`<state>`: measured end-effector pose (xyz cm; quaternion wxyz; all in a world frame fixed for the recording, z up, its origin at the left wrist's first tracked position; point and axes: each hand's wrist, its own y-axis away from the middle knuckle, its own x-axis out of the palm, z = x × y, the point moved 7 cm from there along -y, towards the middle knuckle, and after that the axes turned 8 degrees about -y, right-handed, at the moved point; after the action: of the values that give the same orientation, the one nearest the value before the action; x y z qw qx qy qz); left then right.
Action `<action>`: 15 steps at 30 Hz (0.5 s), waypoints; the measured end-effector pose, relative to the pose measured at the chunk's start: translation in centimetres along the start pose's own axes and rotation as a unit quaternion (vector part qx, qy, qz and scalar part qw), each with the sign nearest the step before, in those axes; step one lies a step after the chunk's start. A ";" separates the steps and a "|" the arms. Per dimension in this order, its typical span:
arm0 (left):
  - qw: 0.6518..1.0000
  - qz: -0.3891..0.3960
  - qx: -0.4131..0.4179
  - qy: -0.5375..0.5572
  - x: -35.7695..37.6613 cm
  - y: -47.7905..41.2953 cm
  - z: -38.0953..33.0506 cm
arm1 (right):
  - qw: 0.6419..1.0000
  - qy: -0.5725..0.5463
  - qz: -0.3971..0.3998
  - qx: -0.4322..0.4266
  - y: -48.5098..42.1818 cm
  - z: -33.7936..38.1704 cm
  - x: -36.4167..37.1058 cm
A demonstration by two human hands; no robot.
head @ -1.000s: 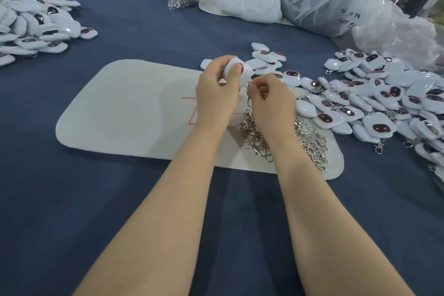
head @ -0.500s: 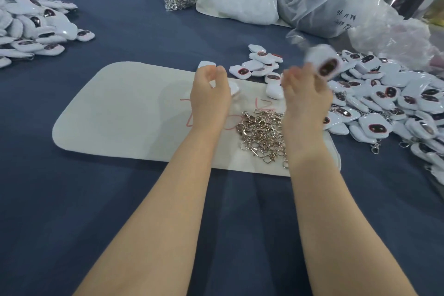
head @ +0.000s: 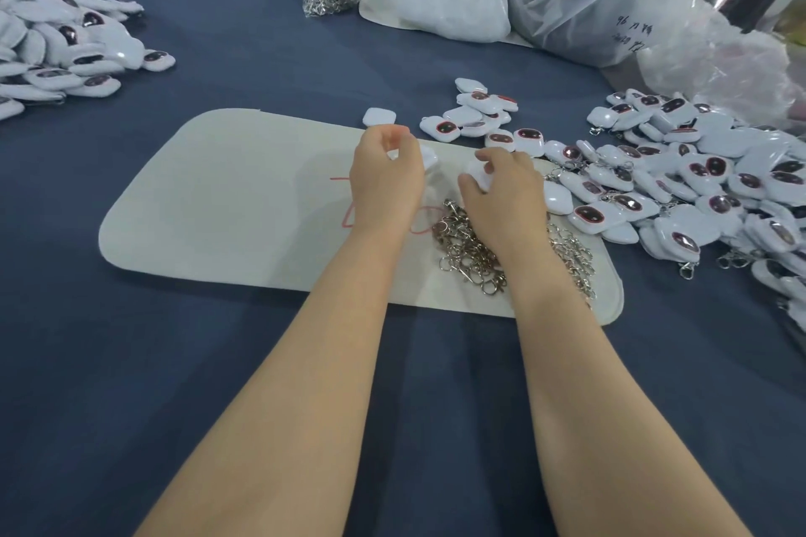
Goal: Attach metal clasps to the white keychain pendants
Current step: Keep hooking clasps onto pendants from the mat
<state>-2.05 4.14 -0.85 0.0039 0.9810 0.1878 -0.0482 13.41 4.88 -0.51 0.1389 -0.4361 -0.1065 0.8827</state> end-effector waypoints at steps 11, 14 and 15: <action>0.998 0.048 0.021 -0.027 0.7 0.4 -0.5 | 0.928 -0.359 -0.076 0.073 0.2 0.9 -1.6; 0.990 0.093 0.076 -0.078 1.7 1.2 -1.5 | 0.832 -0.542 -0.021 0.117 0.8 2.2 -0.3; 0.989 0.092 0.088 -0.082 1.8 1.3 -1.7 | 0.837 -0.535 -0.002 0.115 0.9 2.6 0.0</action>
<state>0.24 3.67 0.63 -0.0626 0.9834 0.0910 -0.1441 11.19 3.83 0.72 0.1113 0.1239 -0.0626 0.9840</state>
